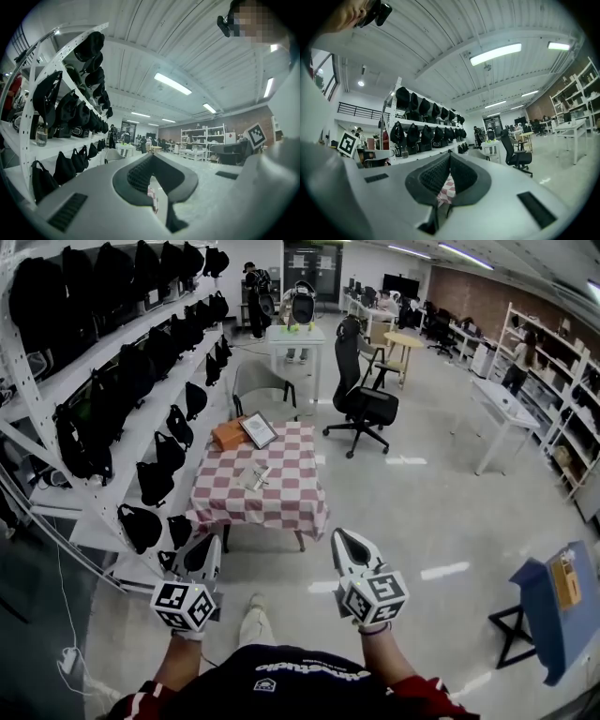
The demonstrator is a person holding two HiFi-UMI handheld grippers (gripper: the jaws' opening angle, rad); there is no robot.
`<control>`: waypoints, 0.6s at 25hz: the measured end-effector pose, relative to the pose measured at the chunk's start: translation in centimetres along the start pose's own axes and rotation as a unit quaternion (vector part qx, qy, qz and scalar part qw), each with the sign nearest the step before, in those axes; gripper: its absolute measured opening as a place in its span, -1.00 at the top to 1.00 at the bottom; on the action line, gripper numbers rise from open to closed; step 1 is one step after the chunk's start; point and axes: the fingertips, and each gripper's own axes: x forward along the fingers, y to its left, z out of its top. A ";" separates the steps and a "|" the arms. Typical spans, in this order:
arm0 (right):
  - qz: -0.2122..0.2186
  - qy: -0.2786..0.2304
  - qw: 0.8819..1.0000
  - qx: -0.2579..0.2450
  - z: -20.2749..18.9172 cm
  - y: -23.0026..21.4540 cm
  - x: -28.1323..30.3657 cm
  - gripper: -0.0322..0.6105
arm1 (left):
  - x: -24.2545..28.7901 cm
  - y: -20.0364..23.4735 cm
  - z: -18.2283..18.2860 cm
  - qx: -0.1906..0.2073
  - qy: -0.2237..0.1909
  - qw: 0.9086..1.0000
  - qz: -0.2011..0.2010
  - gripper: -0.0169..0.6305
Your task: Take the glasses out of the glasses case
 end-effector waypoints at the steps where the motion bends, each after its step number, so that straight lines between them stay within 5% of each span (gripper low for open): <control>1: 0.000 0.001 1.000 0.001 0.0 0.1 0.1 0.91 | 0.1 0.1 0.0 0.000 0.001 1.000 -0.001 0.93; 15: 0.004 0.020 1.000 -0.013 -0.8 0.4 3.6 0.91 | 2.8 3.5 -0.8 -0.014 0.000 1.000 -0.002 0.93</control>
